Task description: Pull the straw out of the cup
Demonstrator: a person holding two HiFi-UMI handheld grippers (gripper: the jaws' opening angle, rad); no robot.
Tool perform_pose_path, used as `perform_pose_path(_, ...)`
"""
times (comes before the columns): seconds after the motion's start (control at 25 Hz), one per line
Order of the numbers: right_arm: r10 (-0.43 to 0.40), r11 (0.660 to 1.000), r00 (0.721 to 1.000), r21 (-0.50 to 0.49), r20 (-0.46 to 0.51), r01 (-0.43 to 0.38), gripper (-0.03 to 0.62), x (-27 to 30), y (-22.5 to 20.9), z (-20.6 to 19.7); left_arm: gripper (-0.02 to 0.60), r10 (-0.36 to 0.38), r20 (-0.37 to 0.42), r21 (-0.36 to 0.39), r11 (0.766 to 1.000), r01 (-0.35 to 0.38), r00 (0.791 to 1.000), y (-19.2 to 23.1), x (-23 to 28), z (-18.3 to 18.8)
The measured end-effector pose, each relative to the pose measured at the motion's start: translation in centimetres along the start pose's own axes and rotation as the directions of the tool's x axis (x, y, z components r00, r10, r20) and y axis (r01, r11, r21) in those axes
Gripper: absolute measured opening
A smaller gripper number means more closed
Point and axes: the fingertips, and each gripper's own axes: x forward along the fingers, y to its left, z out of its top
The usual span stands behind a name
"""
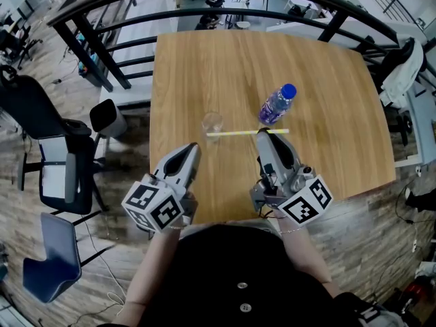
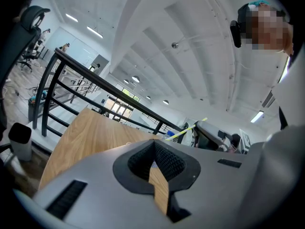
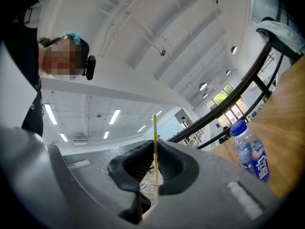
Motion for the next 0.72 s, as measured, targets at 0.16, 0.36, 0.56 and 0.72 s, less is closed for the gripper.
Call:
perform_pose_path(0.16,-0.004,1.000,1.000,0.003,-0.005,0.004,0.021,-0.02,-0.13,-0.20,0.015,-0.010,-0.006,-0.009,1.000,0.010,1.000,-0.19,0.07,-0.22)
perform_pose_path(0.36,-0.005,1.000,1.000,0.002,-0.007,0.005,0.021,0.05,-0.09,-0.33,0.015,-0.013,-0.007,-0.008,1.000,0.013,1.000,-0.17,0.07,-0.22)
perform_pose_path(0.56,-0.005,1.000,1.000,0.000,-0.006,0.005,0.021,0.03,-0.08,-0.39,0.015,-0.014,-0.006,-0.004,1.000,0.014,1.000,-0.23,0.11,-0.26)
perform_pose_path(0.72,-0.005,1.000,1.000,0.000,-0.007,0.005,0.021,0.04,-0.11,-0.39,0.015,-0.011,-0.002,-0.014,1.000,0.011,1.000,-0.35,0.17,-0.22)
